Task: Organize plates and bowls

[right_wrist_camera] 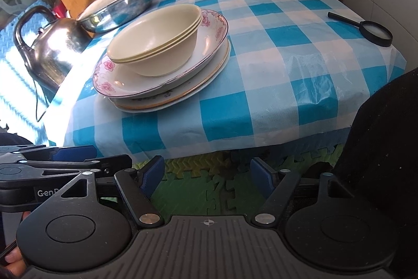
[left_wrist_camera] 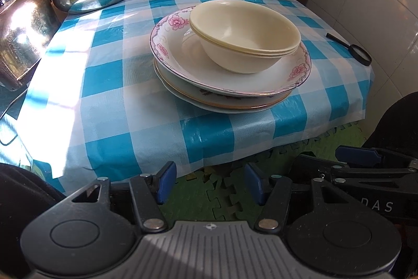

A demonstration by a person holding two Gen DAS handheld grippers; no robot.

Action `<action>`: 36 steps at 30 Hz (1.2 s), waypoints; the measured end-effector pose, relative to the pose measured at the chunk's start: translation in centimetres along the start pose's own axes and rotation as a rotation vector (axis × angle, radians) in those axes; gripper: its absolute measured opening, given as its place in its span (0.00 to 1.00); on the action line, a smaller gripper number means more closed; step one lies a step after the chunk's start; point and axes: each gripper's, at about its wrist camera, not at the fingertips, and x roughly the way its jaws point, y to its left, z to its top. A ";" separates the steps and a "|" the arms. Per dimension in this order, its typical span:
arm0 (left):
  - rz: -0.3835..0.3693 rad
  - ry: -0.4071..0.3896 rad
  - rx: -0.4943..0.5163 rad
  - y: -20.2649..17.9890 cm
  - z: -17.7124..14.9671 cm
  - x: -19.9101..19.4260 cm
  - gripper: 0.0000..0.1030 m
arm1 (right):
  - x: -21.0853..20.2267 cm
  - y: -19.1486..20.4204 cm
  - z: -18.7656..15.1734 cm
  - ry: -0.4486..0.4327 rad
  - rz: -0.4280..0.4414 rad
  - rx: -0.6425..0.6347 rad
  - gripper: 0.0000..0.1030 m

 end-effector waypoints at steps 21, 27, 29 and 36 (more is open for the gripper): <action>-0.021 -0.030 -0.010 0.2 0.1 -0.2 0.49 | 0.1 -0.1 0.1 -0.007 0.003 0.018 0.76; -0.027 -0.024 -0.005 0.0 0.1 0.0 0.49 | -0.1 -0.5 0.2 -0.026 0.011 0.034 0.76; -0.030 -0.022 -0.008 0.1 0.1 0.1 0.49 | -0.1 -0.6 0.2 -0.027 0.011 0.035 0.76; -0.032 -0.020 -0.018 0.2 0.1 0.1 0.49 | 0.0 -0.6 0.2 -0.025 0.021 0.042 0.76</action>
